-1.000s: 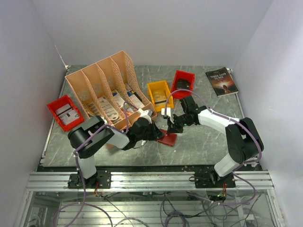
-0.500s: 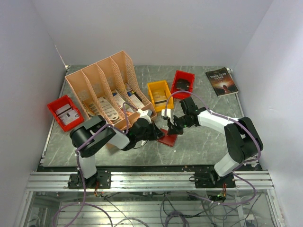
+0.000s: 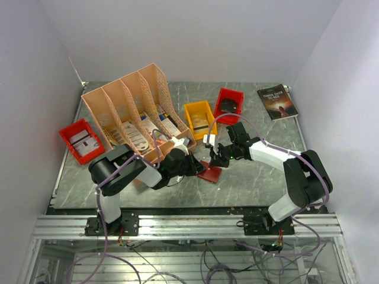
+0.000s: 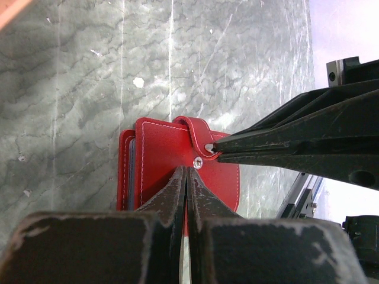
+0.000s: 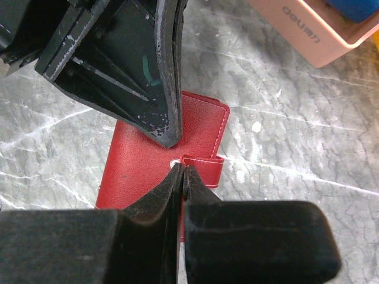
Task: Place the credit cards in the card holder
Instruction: Close the card holder at the center of the board.
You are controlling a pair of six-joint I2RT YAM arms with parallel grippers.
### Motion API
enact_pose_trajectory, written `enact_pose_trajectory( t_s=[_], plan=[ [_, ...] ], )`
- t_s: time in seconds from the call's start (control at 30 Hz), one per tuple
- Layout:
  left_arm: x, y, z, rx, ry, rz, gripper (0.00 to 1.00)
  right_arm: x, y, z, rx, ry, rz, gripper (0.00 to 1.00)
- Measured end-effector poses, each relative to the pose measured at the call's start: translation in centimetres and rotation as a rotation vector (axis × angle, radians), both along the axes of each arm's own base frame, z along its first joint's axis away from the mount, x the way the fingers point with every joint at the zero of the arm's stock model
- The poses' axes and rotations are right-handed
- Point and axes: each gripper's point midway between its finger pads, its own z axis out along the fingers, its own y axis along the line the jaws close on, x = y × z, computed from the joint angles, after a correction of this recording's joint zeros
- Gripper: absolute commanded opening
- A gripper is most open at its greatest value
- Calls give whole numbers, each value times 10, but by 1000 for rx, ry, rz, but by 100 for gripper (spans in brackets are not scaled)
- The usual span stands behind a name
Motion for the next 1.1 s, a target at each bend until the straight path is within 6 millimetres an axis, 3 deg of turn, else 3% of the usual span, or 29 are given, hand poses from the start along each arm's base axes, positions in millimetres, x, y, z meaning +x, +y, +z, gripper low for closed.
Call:
enact_pose_trajectory(
  t_s=[1.1],
  plan=[
    [0, -1, 0, -8, -2, 0, 7, -7, 3, -8, -23, -53, 100, 0]
  ],
)
